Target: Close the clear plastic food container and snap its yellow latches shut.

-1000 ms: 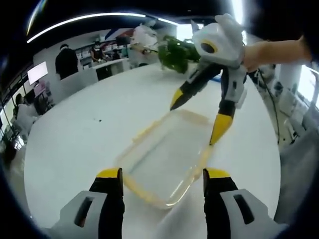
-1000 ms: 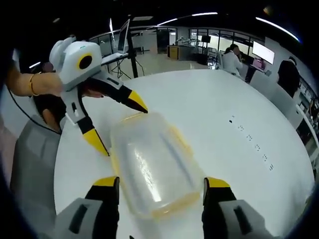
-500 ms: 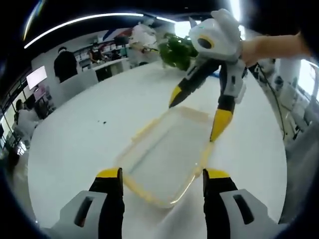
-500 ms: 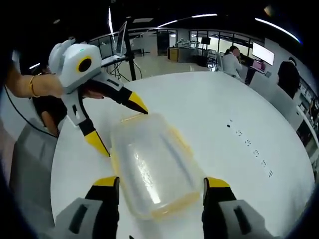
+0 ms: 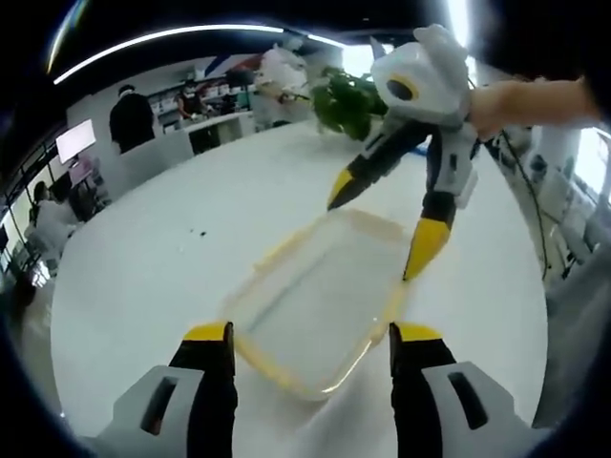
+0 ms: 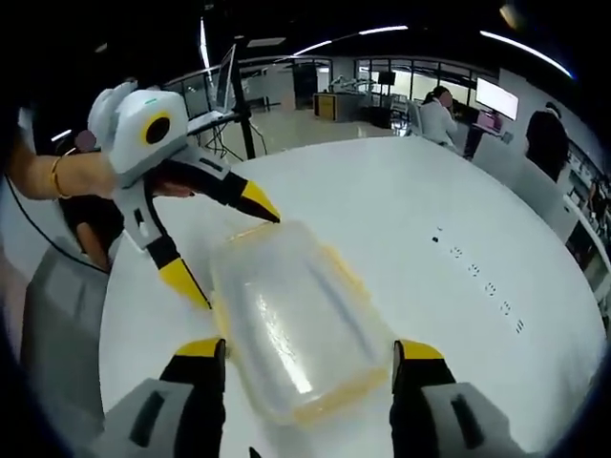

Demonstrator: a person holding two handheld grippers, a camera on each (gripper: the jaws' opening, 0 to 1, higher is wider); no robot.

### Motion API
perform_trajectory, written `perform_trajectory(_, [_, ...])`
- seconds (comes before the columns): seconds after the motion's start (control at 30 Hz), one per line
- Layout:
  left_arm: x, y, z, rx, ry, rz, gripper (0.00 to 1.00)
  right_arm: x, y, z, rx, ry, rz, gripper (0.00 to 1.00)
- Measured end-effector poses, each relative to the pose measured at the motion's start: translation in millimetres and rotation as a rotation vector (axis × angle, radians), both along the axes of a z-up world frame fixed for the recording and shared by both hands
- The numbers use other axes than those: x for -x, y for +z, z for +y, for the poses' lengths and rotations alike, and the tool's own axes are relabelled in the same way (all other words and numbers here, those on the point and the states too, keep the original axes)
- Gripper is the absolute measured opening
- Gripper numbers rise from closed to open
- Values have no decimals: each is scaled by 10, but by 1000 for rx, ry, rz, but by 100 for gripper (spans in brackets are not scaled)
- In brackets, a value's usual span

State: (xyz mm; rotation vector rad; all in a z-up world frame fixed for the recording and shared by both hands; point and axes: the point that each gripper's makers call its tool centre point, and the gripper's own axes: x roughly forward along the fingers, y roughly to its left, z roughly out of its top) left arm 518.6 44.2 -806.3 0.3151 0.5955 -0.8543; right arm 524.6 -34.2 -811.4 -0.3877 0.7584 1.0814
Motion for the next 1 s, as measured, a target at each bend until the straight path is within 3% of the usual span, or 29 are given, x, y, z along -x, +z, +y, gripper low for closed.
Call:
perform_trajectory(0.33, [4,152,109,28,43,-18,67,42,162,-42,-26,-44,-37,73])
perform_trajectory(0.43, [39,209,114,38,48,-24,67,68,227,-30,-60,-68,-34,73])
perform_trajectory(0.67, [115,377,170,72,71,-43,68,199,295,-84,-46,-82,-52,74])
perform_trajectory(1.0, [300,539,265,122,117,-73,68,305,423,-228,-71,-173,-78,77])
